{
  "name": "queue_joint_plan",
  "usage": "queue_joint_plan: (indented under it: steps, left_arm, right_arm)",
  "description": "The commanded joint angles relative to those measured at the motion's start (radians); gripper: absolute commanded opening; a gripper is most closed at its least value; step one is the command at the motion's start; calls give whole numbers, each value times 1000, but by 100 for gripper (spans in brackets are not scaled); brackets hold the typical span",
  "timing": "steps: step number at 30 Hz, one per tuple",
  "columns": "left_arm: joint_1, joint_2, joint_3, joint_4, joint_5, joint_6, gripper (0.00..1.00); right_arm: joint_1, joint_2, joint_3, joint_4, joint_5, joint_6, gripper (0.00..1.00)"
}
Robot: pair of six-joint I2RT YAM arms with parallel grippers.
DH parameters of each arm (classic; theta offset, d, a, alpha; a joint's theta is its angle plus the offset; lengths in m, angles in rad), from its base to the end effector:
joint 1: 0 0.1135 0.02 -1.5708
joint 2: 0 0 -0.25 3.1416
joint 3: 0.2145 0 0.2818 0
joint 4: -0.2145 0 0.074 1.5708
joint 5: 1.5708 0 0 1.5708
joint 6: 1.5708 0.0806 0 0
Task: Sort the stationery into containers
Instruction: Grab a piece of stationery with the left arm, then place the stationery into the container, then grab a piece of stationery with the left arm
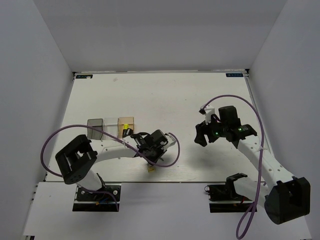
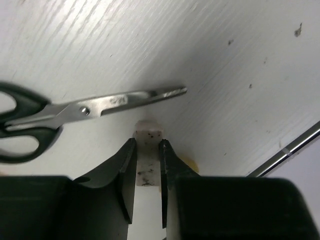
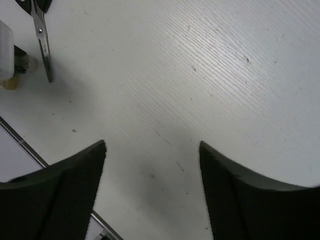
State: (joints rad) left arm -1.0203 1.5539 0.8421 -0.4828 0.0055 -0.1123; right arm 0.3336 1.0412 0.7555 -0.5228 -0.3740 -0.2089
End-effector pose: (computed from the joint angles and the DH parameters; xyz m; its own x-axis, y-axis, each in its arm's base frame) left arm 0.1671 -0.2732 0.0852 -0.5791 0.7293 -0.3645 0.7934 0.6069 -0.0463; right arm 0.2528 0.1188 0.2014 -0.5559 -0.3969 -0.7304 -0.6731 0.7305 0.1153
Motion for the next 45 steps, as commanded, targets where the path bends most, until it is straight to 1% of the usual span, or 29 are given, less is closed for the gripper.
queue_joint_plan:
  steps: [1,2,4,5,8,9,11,12,13,15,16,19,22,23,24,25,27,28,33,34,35,36,37,39,40,41,43,44,45]
  left_arm:
    - [15,-101,-6,-43,-61,-13,7]
    - [41,-176,12,-46,-79,-18,5]
    - [63,-231,26,-56,-132,-29,0]
    - [116,-324,28,-56,-169,-41,0]
    - [245,-461,3,-42,-252,-88,0]
    - [273,-500,-4,-51,-275,-102,0]
    - [397,-544,-14,-83,-329,-145,0]
    - [426,-563,-21,-92,-343,-158,0]
    - [521,-568,-23,-102,-361,-170,0]
    - [578,-549,-17,-145,-364,-207,0]
    - [653,-540,-14,-151,-358,-217,0]
    - [744,-479,-5,-168,-309,-237,3]
    - [769,-408,-2,-139,-271,-242,12]
    - [769,-399,3,-132,-283,-244,18]
    - [769,-387,5,-138,-288,-242,30]
    - [772,-358,17,-134,-289,-239,33]
    - [772,-345,26,-129,-288,-234,50]
    - [770,-339,29,-129,-291,-230,54]
    - [763,-373,63,-149,-305,-198,55]
    - [763,-380,66,-157,-303,-193,48]
    - [761,-408,68,-163,-297,-184,38]
    - [747,-422,60,-166,-271,-170,23]
    - [717,-436,54,-155,-222,-161,2]
    - [665,-489,0,-114,-71,-94,0]
    - [619,-495,-24,-90,144,-73,0]
    - [599,-497,-31,-79,209,-31,6]
    - [467,-476,-35,-94,330,31,19]
    - [430,-462,-32,-109,341,40,39]
    - [361,-418,-28,-128,340,49,46]
  right_arm:
    - [-7,-20,10,15,-14,0,82]
    - [-5,-20,8,15,-13,-1,90]
    - [-7,-21,11,3,-16,-15,86]
    - [-7,-23,10,-2,-17,-20,58]
    - [-7,-39,2,4,-16,-21,0]
    - [-5,-44,1,7,-11,-21,0]
    - [-5,-58,-4,15,-3,-20,1]
    - [-7,-63,-5,12,-3,-20,6]
    - [-7,-66,-7,15,-3,-18,11]
    - [-4,-67,-5,14,-6,-20,15]
    - [-4,-67,-5,15,-12,-18,19]
    - [-4,-66,1,7,-16,-20,31]
    - [-7,-72,-2,7,-14,-18,43]
    - [-7,-73,-4,6,-11,-18,46]
    - [-7,-76,-4,9,-9,-17,48]
    - [-5,-79,-4,7,-11,-18,51]
    - [-7,-76,-5,6,-5,-18,58]
    - [-10,-75,-5,9,-8,-20,60]
    - [-7,-67,-4,3,-9,-20,60]
    - [-8,-67,-5,3,-12,-20,55]
    - [-13,-67,-5,1,-14,-21,29]
    - [-7,-69,-5,0,-19,-21,7]
    - [-10,-66,-5,0,-31,-21,0]
    - [-10,-67,-8,-6,-89,-47,0]
    - [-5,-63,-10,-16,-112,-56,0]
    - [-5,-56,-10,-34,-138,-105,18]
    - [-7,-30,-1,-74,-213,-144,58]
    - [-5,-18,4,-77,-226,-165,71]
    - [-4,-12,2,-83,-233,-167,79]
